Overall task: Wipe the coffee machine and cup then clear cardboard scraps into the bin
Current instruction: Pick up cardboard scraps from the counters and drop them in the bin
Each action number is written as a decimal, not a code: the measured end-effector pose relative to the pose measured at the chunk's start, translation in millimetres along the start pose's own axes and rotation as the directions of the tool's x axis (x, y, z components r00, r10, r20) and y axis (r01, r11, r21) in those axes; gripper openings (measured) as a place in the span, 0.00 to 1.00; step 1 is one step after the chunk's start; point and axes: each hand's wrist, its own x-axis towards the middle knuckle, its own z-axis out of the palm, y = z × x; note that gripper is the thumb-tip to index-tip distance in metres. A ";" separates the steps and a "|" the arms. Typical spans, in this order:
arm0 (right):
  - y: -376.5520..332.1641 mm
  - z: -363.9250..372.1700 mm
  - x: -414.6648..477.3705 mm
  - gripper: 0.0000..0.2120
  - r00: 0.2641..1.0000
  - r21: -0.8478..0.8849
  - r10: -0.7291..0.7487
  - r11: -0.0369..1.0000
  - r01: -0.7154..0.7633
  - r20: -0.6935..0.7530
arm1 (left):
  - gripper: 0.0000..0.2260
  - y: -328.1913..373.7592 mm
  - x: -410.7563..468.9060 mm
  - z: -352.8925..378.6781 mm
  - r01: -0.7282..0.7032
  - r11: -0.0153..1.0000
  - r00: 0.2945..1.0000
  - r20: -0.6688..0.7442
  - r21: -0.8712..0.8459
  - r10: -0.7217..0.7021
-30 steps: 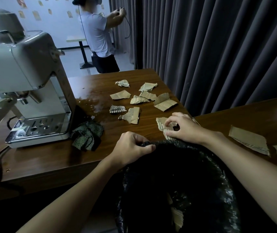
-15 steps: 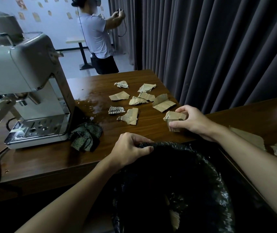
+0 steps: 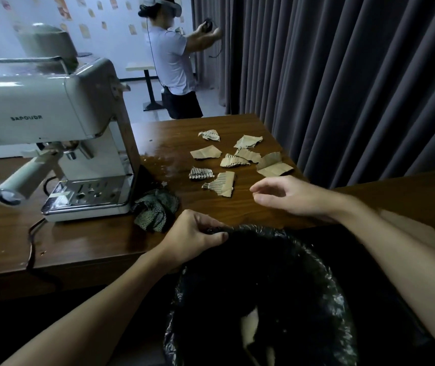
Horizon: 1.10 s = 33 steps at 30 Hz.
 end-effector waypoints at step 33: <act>8.5 27.1 52.9 0.36 0.970 0.004 0.125 0.992 -0.127 -0.206 | 0.06 -8.9 0.6 0.0 0.029 0.997 1.000 0.006 -0.070 -0.028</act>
